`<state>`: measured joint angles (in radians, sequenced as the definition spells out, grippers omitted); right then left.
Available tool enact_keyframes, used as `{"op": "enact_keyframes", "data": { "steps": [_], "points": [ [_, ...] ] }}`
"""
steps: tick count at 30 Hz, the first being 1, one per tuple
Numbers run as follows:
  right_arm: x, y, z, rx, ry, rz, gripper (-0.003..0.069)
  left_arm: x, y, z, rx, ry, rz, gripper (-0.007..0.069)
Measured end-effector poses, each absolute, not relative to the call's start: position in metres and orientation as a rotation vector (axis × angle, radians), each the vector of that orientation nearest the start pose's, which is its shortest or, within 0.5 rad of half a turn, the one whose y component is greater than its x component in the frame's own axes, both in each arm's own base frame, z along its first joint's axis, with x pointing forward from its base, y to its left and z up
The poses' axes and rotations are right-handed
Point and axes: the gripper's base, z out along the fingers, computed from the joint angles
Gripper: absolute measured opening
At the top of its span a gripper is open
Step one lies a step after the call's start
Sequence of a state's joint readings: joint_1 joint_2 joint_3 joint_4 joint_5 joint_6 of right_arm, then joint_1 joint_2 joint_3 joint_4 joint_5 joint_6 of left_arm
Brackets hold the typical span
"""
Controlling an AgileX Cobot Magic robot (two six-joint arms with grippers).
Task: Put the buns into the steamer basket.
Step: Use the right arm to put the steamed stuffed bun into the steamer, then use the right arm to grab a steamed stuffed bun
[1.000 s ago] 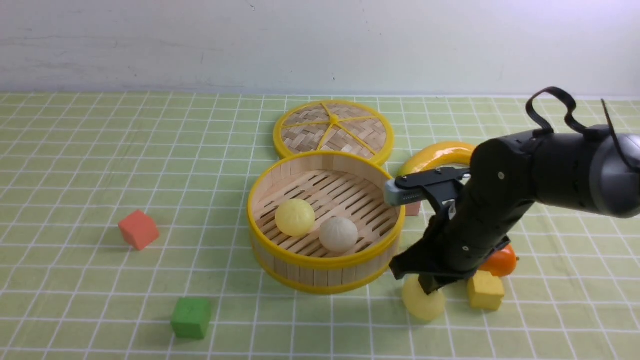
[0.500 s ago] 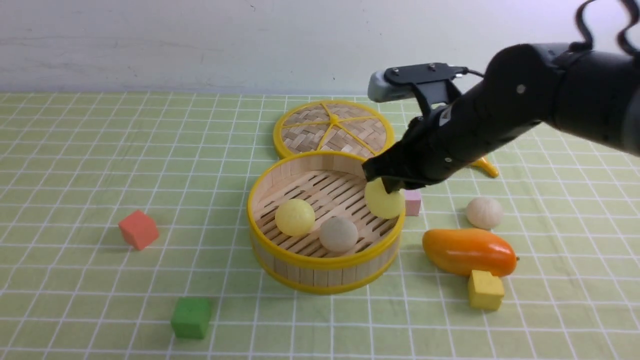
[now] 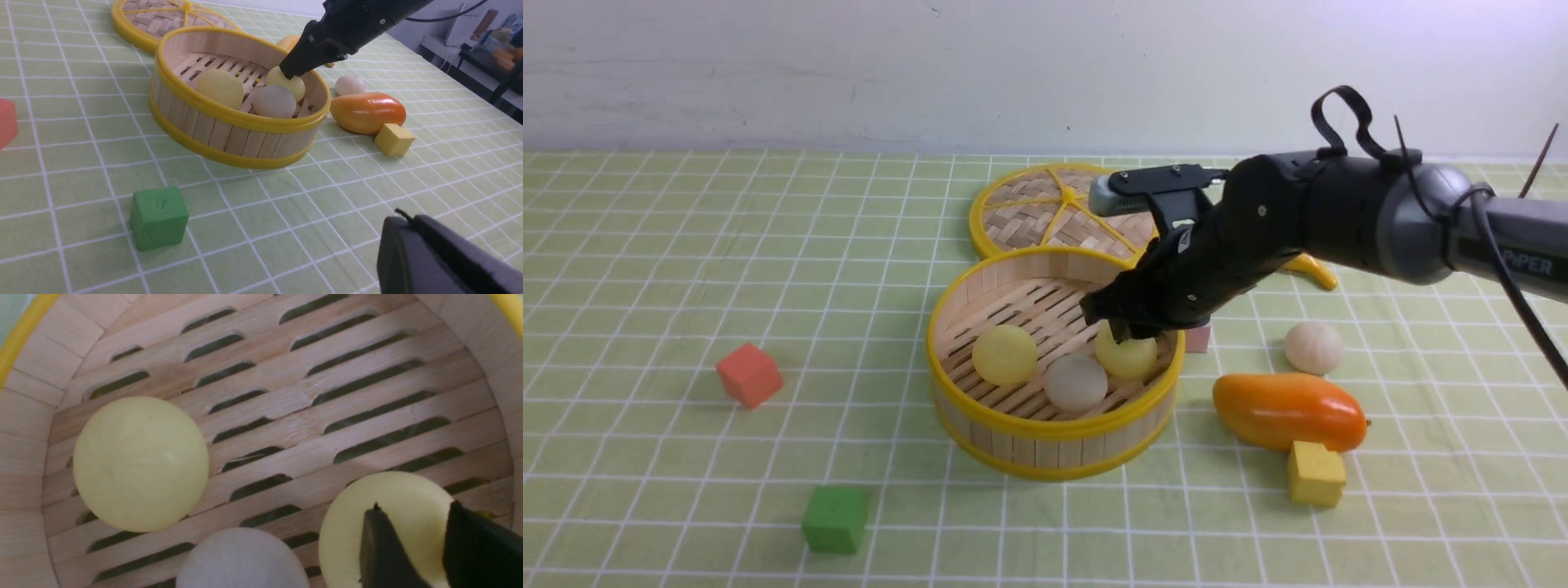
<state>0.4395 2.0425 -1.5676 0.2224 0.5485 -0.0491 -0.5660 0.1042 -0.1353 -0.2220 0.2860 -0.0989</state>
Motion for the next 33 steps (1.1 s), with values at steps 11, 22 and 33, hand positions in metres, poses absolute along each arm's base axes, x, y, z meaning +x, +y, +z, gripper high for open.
{"op": "enact_keyframes", "data": {
  "steps": [11,22,33],
  "points": [
    [0.387,0.176,0.297,-0.457,2.414,0.283,0.0498,0.047,-0.037,0.228,0.272,1.762,-0.695,-0.0013],
    [0.441,0.068,0.222,0.048,2.647,0.138,0.0374,0.047,-0.037,0.228,0.272,1.762,-0.695,-0.0013],
    [0.452,0.062,0.192,0.075,2.67,0.206,0.034,0.047,-0.037,0.228,0.272,1.762,-0.695,-0.0013]
  ]
}}
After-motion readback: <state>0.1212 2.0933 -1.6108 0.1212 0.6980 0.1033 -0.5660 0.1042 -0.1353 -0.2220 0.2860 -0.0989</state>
